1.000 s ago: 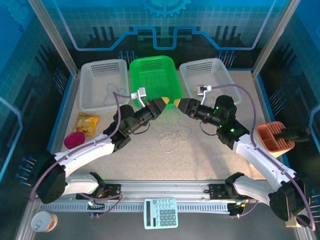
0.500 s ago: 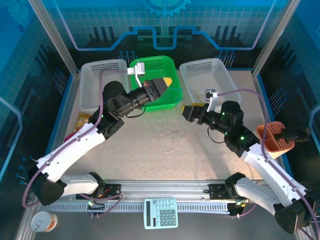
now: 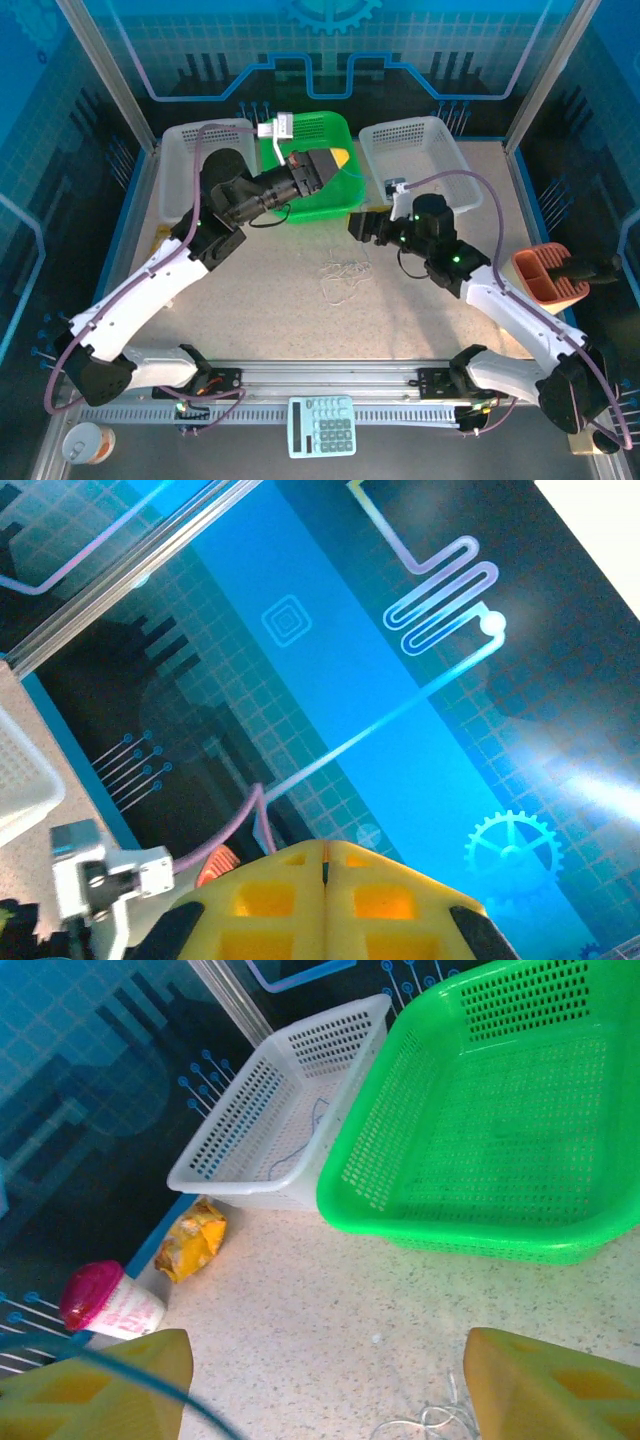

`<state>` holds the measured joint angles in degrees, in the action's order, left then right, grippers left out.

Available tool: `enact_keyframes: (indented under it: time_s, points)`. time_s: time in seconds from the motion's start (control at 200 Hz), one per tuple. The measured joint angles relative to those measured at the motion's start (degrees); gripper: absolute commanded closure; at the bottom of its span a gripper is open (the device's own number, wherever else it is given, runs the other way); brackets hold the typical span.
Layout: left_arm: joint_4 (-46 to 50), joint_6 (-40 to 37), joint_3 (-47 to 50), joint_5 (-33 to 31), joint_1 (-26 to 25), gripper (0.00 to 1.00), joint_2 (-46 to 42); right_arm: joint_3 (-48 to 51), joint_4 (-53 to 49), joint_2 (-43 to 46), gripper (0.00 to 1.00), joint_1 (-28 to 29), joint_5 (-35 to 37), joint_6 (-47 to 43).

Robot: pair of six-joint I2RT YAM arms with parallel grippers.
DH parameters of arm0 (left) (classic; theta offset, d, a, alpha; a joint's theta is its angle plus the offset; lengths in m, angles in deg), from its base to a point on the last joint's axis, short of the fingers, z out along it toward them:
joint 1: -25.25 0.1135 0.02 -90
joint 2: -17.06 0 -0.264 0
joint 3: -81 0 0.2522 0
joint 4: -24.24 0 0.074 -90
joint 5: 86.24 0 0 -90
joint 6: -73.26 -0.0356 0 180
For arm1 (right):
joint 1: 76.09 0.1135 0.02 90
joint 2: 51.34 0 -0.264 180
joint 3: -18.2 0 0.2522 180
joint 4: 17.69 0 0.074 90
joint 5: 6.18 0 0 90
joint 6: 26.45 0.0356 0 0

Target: Untangle the cables

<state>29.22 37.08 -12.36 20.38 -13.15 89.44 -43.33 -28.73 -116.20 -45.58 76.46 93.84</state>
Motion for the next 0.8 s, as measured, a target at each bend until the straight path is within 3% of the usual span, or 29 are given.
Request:
enact_keyframes:
  time_s: [0.215, 0.345, 0.445, 0.695, 0.8]
  points:
    - [2.3, -0.3, -9.7, 0.5, 0.8, 1.00, 2.4, 5.1, 5.9, -4.5, 0.52, 0.2, 3.1, 0.6]
    - [2.6, -0.2, -15.7, 1.3, 2.0, 1.00, 4.5, 7.1, 8.2, -9.6, 0.67, 0.3, 4.2, 1.3]
    - [3.2, -0.2, -18.9, 1.4, 2.7, 1.00, 5.7, 7.7, 9.0, -12.6, 0.70, 0.3, 4.4, 1.7]
    - [5.3, -0.3, -22.7, 1.9, 4.6, 1.00, 6.3, 8.4, 11.5, -15.3, 0.55, 0.3, 5.7, 2.5]
    - [5.6, -0.3, -23.2, 1.9, 5.7, 1.00, 6.3, 8.5, 12.3, -17.0, 0.39, 0.3, 5.9, 3.0]
